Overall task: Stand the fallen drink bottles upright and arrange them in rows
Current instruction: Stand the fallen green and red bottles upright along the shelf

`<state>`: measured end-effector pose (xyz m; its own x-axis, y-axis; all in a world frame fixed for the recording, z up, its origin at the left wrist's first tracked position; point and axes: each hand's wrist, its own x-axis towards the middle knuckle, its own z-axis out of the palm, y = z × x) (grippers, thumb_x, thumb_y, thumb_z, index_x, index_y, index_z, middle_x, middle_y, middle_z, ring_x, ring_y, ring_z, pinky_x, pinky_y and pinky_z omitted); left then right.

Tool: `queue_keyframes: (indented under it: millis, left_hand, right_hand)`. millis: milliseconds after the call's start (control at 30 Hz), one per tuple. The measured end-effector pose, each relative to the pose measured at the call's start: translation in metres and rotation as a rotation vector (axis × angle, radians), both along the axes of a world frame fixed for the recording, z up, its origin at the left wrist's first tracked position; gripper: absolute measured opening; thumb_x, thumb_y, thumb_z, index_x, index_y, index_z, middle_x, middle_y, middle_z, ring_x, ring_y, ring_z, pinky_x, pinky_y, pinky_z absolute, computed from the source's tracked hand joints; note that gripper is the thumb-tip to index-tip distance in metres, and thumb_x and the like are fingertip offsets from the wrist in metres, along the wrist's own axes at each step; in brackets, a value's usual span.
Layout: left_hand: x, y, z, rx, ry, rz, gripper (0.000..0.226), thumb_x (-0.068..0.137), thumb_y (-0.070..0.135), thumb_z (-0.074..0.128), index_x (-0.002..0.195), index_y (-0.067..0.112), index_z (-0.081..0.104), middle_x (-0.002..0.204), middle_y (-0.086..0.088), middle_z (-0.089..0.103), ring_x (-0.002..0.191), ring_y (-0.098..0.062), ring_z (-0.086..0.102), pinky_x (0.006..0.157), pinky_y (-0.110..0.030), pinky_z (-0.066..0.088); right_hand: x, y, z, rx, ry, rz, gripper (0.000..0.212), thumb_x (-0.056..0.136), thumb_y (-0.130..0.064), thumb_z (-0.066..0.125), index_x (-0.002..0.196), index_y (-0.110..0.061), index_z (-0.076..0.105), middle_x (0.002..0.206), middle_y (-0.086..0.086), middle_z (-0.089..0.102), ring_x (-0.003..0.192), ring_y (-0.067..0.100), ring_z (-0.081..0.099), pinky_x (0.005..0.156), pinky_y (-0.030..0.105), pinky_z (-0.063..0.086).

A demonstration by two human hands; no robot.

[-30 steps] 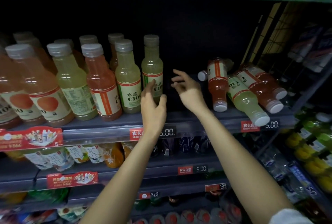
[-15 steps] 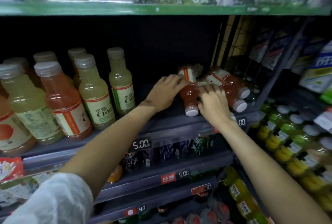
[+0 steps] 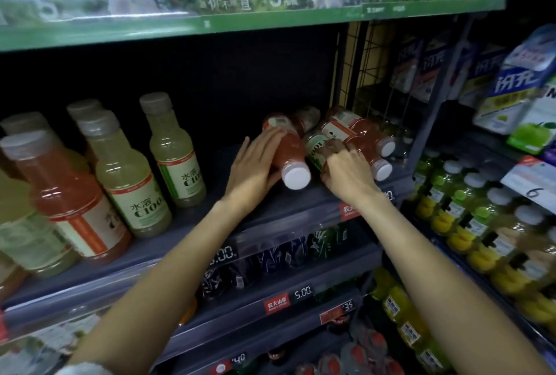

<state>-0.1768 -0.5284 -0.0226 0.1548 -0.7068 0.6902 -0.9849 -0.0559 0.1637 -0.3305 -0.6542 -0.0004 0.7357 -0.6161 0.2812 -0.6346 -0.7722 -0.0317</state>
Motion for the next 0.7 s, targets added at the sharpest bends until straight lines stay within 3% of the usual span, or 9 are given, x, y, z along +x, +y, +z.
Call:
queue_keyframes:
  millis: [67, 167, 267, 367, 467, 567, 700]
  left_hand:
    - [-0.015, 0.018, 0.011, -0.074, 0.168, 0.045, 0.074, 0.080, 0.029, 0.073, 0.142, 0.007, 0.039, 0.144, -0.011, 0.043, 0.131, -0.024, 0.042, 0.109, -0.036, 0.031]
    - [-0.025, 0.042, 0.030, -0.158, 0.426, 0.116, 0.068, 0.080, 0.046, 0.071, 0.132, 0.008, 0.047, 0.126, -0.006, 0.059, 0.112, -0.019, 0.057, 0.093, -0.025, 0.044]
    - [-0.023, 0.059, 0.040, -0.127, 0.557, 0.146, 0.058, 0.083, 0.054, 0.063, 0.125, 0.016, 0.051, 0.109, 0.008, 0.062, 0.099, -0.009, 0.061, 0.077, -0.013, 0.044]
    - [-0.021, 0.068, 0.041, -0.114, 0.613, 0.193, 0.054, 0.086, 0.050, 0.061, 0.128, 0.018, 0.050, 0.102, 0.015, 0.059, 0.094, -0.004, 0.059, 0.070, 0.000, 0.038]
    - [-0.019, 0.075, 0.040, -0.170, 0.618, 0.292, 0.056, 0.087, 0.050, 0.059, 0.131, 0.016, 0.050, 0.101, 0.010, 0.061, 0.096, -0.010, 0.062, 0.074, -0.014, 0.043]
    - [-0.019, 0.087, 0.034, -0.209, 0.532, 0.364, 0.061, 0.089, 0.049, 0.058, 0.138, 0.017, 0.040, 0.111, 0.005, 0.062, 0.093, -0.007, 0.059, 0.070, -0.009, 0.039]
    - [-0.018, 0.114, 0.012, -0.284, 0.326, 0.386, 0.057, 0.091, 0.030, 0.063, 0.139, 0.010, 0.041, 0.132, -0.011, 0.051, 0.114, -0.017, 0.053, 0.092, -0.020, 0.039]
  right_hand:
    - [0.000, 0.000, 0.001, -0.009, -0.025, 0.014, 0.055, 0.087, -0.024, 0.062, 0.137, -0.009, 0.044, 0.143, 0.013, 0.039, 0.128, 0.037, 0.037, 0.101, 0.044, 0.034]
    - [0.004, 0.002, 0.001, 0.002, -0.249, 0.135, 0.054, 0.087, -0.035, 0.061, 0.135, -0.016, 0.046, 0.137, 0.009, 0.048, 0.124, 0.032, 0.043, 0.097, 0.041, 0.039]
    - [0.015, 0.019, 0.002, 0.325, -0.492, 0.433, 0.055, 0.083, -0.039, 0.067, 0.133, -0.025, 0.047, 0.130, -0.002, 0.055, 0.121, 0.016, 0.050, 0.096, 0.032, 0.044]
    - [0.030, 0.049, -0.001, 0.706, -0.576, 0.628, 0.063, 0.082, -0.028, 0.071, 0.136, -0.029, 0.040, 0.126, -0.014, 0.053, 0.117, 0.001, 0.052, 0.097, 0.021, 0.044]
    - [0.045, 0.072, -0.007, 0.824, -0.629, 0.631, 0.070, 0.080, -0.023, 0.074, 0.137, -0.031, 0.035, 0.118, -0.019, 0.053, 0.105, -0.004, 0.057, 0.087, 0.018, 0.049]
    - [0.058, 0.089, -0.013, 0.815, -0.661, 0.618, 0.071, 0.080, -0.026, 0.074, 0.138, -0.028, 0.033, 0.117, -0.017, 0.054, 0.101, -0.002, 0.058, 0.086, 0.019, 0.049]
    - [0.070, 0.110, -0.019, 0.847, -0.709, 0.648, 0.068, 0.081, -0.027, 0.072, 0.138, -0.027, 0.034, 0.116, -0.018, 0.053, 0.101, -0.005, 0.057, 0.084, 0.013, 0.047]
